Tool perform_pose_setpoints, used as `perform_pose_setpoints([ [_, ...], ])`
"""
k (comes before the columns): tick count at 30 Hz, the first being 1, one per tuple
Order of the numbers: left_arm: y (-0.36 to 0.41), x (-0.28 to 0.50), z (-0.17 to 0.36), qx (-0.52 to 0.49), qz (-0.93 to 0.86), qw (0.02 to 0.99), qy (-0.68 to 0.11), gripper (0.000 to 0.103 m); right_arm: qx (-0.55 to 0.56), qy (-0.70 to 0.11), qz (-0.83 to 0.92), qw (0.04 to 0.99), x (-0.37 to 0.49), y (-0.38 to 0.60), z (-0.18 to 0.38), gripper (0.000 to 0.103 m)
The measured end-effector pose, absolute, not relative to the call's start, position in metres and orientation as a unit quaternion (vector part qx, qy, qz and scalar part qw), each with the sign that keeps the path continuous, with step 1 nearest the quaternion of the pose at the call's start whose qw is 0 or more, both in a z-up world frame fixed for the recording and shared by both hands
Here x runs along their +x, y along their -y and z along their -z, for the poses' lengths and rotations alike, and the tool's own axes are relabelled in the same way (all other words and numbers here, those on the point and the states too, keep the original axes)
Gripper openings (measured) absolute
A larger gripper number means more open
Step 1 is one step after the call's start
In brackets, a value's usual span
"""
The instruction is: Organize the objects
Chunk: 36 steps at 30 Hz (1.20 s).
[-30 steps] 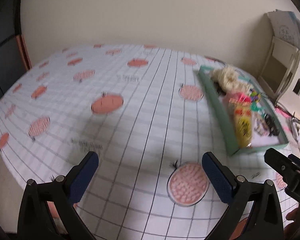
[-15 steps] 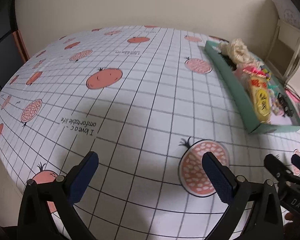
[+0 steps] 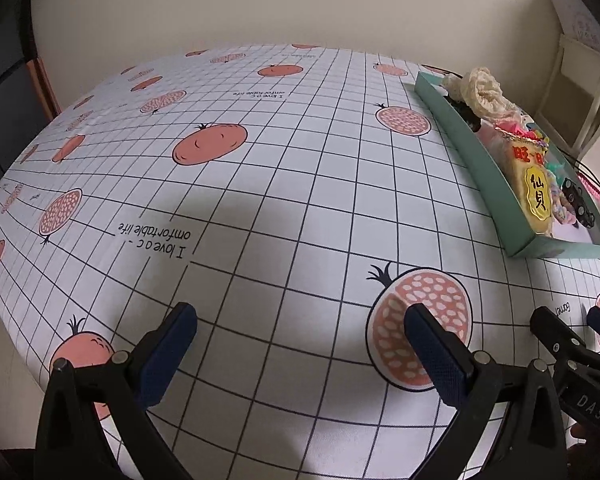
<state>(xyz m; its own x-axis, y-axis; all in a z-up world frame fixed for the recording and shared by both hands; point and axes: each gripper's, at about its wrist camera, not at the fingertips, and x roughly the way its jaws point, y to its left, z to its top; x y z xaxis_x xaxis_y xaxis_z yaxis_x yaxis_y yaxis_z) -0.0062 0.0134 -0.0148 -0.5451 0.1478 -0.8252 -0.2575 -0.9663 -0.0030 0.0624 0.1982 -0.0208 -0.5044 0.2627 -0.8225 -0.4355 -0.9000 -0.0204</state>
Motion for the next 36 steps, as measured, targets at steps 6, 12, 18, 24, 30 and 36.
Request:
perform_pose_setpoints([
  [6, -0.0130, -0.0076, 0.0143, -0.461, -0.878, 0.114, -0.058, 0.103, -0.453, -0.095, -0.862, 0.205, 0.0616, -0.1980, 0.0208, 0.103],
  [12, -0.0128, -0.0062, 0.0140, -0.460, -0.879, 0.112, -0.056, 0.103, -0.452, -0.097, -0.862, 0.208, 0.0617, -0.1971, 0.0206, 0.103],
  [18, -0.0124, -0.0057, 0.0140, -0.460, -0.879, 0.112, -0.056, 0.103, -0.452, -0.098, -0.862, 0.210, 0.0617, -0.1969, 0.0206, 0.103],
  [24, -0.0116, -0.0060, 0.0141, -0.460, -0.879, 0.112, -0.056, 0.103, -0.451, -0.098, -0.862, 0.212, 0.0620, -0.1969, 0.0209, 0.103],
  [30, -0.0115, -0.0059, 0.0138, -0.459, -0.879, 0.113, -0.056, 0.103, -0.451, -0.098, -0.862, 0.211, 0.0618, -0.1970, 0.0212, 0.103],
  [36, -0.0113, -0.0060, 0.0138, -0.459, -0.879, 0.113, -0.056, 0.103, -0.451, -0.098, -0.862, 0.210, 0.0617, -0.1970, 0.0213, 0.103],
])
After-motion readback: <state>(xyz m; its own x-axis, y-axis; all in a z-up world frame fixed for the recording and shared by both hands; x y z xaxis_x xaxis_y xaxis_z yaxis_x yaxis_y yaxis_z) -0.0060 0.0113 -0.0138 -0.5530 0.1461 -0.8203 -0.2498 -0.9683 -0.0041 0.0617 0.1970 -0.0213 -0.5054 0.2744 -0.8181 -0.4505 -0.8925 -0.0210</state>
